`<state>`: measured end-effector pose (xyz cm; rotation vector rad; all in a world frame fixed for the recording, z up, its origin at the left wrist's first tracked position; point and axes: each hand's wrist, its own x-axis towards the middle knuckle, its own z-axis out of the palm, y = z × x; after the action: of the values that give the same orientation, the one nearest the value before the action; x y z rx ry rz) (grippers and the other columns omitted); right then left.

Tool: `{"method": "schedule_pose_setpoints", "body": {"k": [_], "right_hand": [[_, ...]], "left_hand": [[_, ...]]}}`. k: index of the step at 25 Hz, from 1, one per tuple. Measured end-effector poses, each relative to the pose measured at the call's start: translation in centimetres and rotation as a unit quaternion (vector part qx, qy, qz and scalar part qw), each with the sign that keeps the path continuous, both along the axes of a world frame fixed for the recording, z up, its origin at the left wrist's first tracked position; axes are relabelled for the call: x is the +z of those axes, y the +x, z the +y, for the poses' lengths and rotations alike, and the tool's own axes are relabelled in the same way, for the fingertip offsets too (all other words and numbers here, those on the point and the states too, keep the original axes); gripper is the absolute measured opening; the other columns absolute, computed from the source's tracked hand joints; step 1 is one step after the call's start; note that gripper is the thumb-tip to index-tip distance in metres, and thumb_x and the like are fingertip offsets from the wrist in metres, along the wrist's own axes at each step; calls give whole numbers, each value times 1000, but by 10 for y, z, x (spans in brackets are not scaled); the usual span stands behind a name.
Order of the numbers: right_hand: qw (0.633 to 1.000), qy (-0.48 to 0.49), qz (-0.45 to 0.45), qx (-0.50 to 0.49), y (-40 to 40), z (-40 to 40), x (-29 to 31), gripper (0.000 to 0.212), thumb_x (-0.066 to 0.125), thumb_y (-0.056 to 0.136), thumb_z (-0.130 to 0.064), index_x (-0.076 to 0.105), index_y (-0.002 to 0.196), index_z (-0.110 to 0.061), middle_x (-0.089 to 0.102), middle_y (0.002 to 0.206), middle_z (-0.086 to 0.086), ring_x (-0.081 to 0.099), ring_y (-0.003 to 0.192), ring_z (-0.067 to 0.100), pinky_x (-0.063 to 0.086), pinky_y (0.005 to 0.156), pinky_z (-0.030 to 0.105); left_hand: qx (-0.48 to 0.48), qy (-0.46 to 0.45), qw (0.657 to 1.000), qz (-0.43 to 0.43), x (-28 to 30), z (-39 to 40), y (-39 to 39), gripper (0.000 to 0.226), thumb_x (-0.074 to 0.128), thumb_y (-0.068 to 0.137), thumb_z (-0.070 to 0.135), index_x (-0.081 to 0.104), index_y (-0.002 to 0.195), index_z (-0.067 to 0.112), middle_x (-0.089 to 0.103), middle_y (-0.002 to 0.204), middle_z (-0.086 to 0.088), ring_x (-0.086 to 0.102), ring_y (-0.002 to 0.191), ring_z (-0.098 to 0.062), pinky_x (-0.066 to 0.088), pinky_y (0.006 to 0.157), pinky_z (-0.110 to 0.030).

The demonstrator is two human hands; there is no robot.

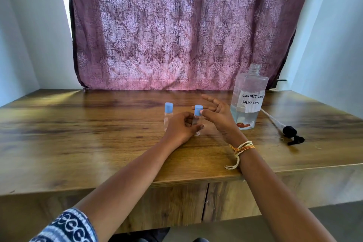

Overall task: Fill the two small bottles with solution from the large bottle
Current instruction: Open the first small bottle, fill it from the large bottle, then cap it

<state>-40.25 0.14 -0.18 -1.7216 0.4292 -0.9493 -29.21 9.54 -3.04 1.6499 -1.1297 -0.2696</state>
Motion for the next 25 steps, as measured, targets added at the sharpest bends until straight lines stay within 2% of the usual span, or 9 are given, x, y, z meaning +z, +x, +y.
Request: {"method": "schedule_pose_setpoints", "body": {"k": [3,6,7,10,13,17,20,23,25], "right_hand": [[1000,5,-3,22,0,-1,-1,47,64,84,8,55,129,-4,70,107,19,69,78,9,54,69,17],[1000,0,-5,10,1,-1,-2,48,72,80,2,58,125,-3,71,92,8,70,76,8,54,70,16],[1000,4,-8,8,0,0,-2,44,70,82,2,58,124,-1,71,89,6,70,73,4,53,68,14],[1000,15,-11,13,-1,-1,-1,36,60,87,7,61,123,1,71,95,10,69,74,1,51,64,12],[1000,9,-9,25,1,-1,-2,40,70,82,3,62,120,-4,70,102,14,68,83,13,54,70,18],[1000,12,-10,14,1,1,-2,40,70,80,5,61,118,-5,70,92,14,68,75,12,53,70,20],[1000,10,-12,15,0,0,-2,44,65,82,8,59,122,-8,70,99,18,69,76,13,57,72,24],[1000,-7,-8,9,1,1,-3,53,78,75,0,58,123,-9,70,91,3,67,76,6,56,72,21],[1000,-7,-17,-4,2,0,-4,52,79,74,-2,58,121,-8,70,85,-1,68,74,3,53,69,16]], "left_hand": [[-2,-1,1000,-5,0,1,0,35,80,75,22,67,106,12,72,94,-3,68,83,-13,57,78,-28],[-2,0,1000,-16,1,2,-1,35,79,76,20,66,107,10,70,90,-1,63,69,0,53,67,-18],[-4,0,1000,-10,2,3,-3,34,79,77,19,66,107,9,70,90,-3,64,69,0,54,68,-18],[-3,1,1000,-9,3,4,-4,34,79,77,21,66,107,12,72,97,-6,68,85,-15,57,81,-29],[0,-2,1000,-20,2,4,-3,33,79,76,23,66,105,12,72,96,-7,69,89,-20,57,82,-33],[-1,0,1000,-20,2,3,-3,35,79,77,21,66,107,9,72,95,-7,67,82,-15,55,75,-25],[-3,4,1000,-14,3,4,-4,34,78,77,22,66,107,11,72,95,-5,68,86,-16,56,77,-26],[-6,-2,1000,-22,4,5,-4,34,78,77,22,66,107,11,71,92,-4,68,85,-18,57,79,-32],[-6,2,1000,-28,4,5,-4,35,78,77,21,65,108,10,70,91,-3,66,80,-12,56,74,-25]]}}
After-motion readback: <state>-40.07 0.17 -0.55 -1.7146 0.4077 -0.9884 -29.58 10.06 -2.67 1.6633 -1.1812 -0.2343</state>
